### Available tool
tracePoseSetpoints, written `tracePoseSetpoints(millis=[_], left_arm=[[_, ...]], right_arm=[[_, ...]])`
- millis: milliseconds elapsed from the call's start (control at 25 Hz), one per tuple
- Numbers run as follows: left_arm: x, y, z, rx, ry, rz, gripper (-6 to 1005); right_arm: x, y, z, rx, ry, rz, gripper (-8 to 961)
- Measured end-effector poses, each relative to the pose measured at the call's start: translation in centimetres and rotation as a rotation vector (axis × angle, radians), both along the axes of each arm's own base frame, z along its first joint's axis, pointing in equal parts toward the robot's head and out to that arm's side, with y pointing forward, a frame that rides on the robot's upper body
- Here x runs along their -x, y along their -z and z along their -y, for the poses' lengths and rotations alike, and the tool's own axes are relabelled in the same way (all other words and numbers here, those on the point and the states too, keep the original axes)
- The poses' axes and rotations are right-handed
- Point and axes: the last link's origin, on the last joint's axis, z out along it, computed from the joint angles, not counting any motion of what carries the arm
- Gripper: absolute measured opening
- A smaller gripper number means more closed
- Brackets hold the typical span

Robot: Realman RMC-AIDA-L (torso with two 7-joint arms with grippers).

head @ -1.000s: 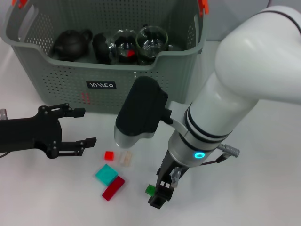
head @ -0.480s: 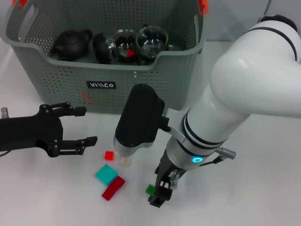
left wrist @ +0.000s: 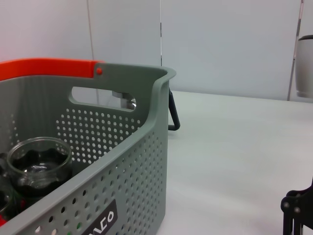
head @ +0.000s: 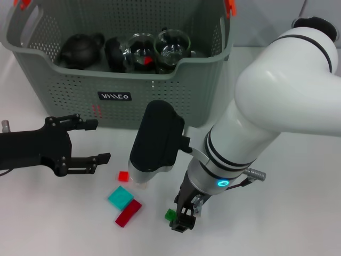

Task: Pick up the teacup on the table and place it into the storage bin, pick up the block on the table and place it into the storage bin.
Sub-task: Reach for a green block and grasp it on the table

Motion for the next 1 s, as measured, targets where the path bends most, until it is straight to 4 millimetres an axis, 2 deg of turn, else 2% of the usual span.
tracePoseSetpoints(millis=[1000], left_arm=[[0.03,-0.01,-0.05,-0.003,-0.002,-0.002,830]], right_arm=[[-0.31,0.71,0.16,0.009,-0.009,-0.020,495]])
